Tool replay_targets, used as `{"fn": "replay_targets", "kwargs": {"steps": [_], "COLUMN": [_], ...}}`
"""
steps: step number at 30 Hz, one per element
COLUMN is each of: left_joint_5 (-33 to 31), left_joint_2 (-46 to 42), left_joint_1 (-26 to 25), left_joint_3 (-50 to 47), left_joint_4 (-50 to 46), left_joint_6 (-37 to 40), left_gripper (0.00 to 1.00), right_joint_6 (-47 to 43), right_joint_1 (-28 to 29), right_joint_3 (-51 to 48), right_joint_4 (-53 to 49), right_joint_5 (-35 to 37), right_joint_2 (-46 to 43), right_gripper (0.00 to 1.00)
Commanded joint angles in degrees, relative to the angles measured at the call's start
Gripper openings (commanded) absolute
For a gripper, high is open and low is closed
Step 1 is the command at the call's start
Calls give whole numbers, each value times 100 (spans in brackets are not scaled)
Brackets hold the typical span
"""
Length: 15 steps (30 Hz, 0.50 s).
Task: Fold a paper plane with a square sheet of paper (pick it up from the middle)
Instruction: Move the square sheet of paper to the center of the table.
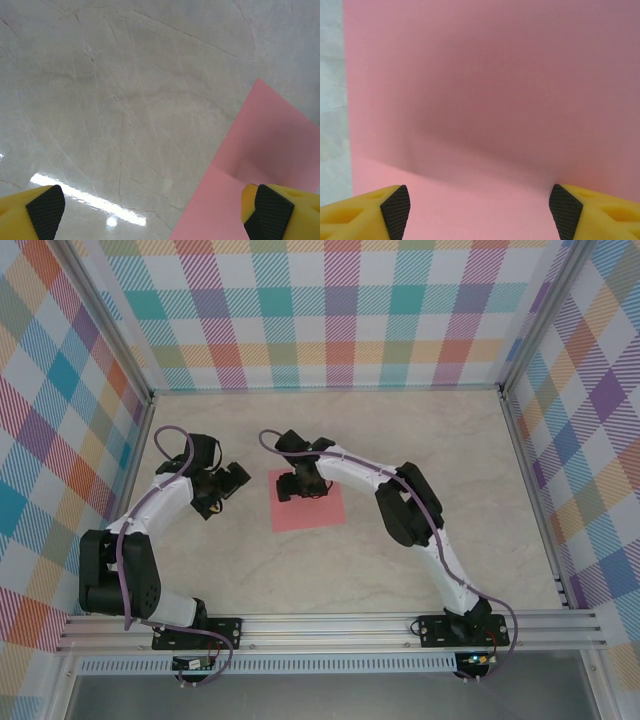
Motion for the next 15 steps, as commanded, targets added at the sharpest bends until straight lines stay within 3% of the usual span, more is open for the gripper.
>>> {"fn": "replay_targets", "kwargs": {"steps": [1, 11, 15], "left_joint_5": [109, 755, 1021], "left_joint_2": [58, 238, 318], "left_joint_1": [85, 63, -52], "left_joint_3": [-33, -140, -285], "left_joint_4": [45, 229, 458], "left_joint_6": [-86, 46, 44], "left_gripper": [100, 100, 100], "right_joint_6": [218, -412, -540], "right_joint_1": [-62, -131, -132], "right_joint_3": [-767, -4031, -4204], "right_joint_4": [-174, 296, 6], "right_joint_5": [-97, 393, 316], "right_joint_2": [-248, -1728, -2238], "right_gripper": [78, 79, 80]}}
